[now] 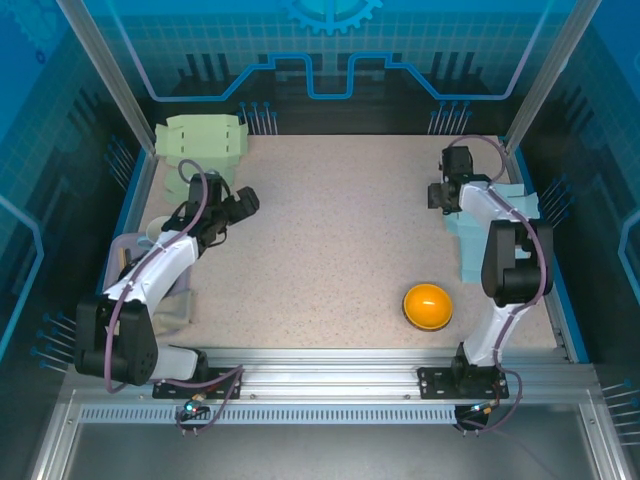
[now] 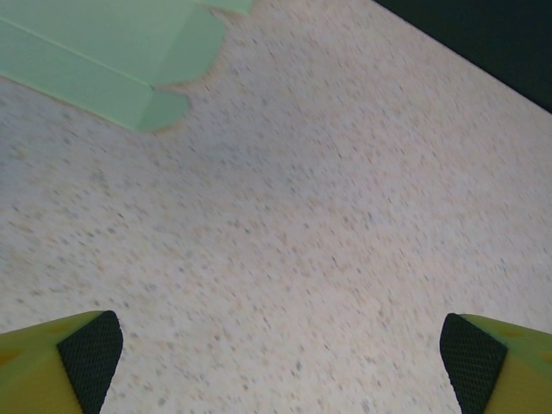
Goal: Fold the paper box
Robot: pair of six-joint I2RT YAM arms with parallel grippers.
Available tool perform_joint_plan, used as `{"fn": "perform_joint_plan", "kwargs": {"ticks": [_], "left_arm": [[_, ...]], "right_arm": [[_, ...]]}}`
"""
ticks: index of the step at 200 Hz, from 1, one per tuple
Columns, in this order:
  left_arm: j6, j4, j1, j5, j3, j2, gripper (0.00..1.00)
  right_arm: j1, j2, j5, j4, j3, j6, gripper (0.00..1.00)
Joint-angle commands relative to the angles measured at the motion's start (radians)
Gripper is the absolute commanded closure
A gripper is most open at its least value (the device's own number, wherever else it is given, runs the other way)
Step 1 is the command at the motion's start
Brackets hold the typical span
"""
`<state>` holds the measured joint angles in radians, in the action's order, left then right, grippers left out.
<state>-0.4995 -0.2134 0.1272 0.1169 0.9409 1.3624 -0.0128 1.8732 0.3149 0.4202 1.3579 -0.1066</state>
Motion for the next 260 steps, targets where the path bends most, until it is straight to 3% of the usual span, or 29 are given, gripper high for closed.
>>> {"fn": "perform_joint_plan", "kwargs": {"ticks": [1,34,48,63,96,125,176,221,244,260], "left_arm": [[-0.018,-0.042,0.028,-0.086,0.044,0.007,0.01],[-0.028,-0.051,0.057,-0.14,0.058,0.014,0.01],[-0.036,-0.06,0.067,-0.167,0.066,0.018,0.01],[-0.038,-0.068,0.076,-0.194,0.077,0.021,0.02],[-0.053,-0.093,0.088,-0.205,0.099,0.016,0.03],[-0.088,-0.133,0.088,-0.175,0.126,-0.014,0.03],[-0.153,-0.247,0.084,-0.035,0.157,-0.154,0.02],[-0.223,-0.317,0.044,-0.024,0.122,-0.299,0.02],[-0.253,-0.341,0.015,-0.043,0.086,-0.349,0.02],[-0.259,-0.352,0.008,-0.058,0.067,-0.368,0.03]], "right_arm": [[0.0,0.057,-0.004,0.079,0.06,0.005,0.45],[0.001,0.123,-0.016,0.105,0.1,0.017,0.62],[0.002,0.139,-0.03,0.11,0.115,0.032,0.76],[0.0,0.125,-0.045,0.116,0.115,0.029,1.0],[-0.031,0.002,-0.069,0.078,0.051,0.02,1.0],[-0.122,-0.124,-0.041,0.067,0.05,0.048,1.0],[-0.385,-0.236,0.073,0.178,0.221,0.057,1.0],[-0.655,-0.169,0.295,0.301,0.277,-0.117,1.0],[-0.748,-0.113,0.213,0.242,0.225,-0.237,1.0],[-0.792,-0.089,0.052,0.14,0.188,-0.286,0.94]]}}
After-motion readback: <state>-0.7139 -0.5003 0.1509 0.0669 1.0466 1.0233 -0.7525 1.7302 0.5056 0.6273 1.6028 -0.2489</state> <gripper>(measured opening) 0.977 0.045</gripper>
